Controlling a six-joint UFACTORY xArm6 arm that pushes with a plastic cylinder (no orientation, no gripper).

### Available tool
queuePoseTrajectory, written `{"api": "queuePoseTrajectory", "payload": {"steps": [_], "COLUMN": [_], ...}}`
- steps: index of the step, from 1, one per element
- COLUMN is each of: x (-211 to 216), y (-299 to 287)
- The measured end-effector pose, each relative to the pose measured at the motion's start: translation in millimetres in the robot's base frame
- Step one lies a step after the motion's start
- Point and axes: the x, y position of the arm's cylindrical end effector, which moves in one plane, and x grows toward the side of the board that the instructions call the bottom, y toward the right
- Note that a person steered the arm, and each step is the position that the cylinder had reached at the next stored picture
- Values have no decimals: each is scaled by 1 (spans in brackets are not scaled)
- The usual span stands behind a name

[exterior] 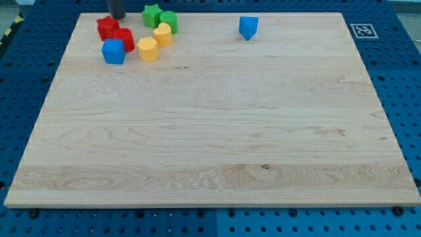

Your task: Move the red blocks to bottom side

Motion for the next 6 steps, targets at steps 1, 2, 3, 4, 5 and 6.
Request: {"api": "queuePoseTrajectory", "payload": {"steps": [1, 2, 3, 4, 5, 6], "x": [28, 82, 91, 65, 93, 149], "y": [4, 48, 65, 60, 60, 81]}}
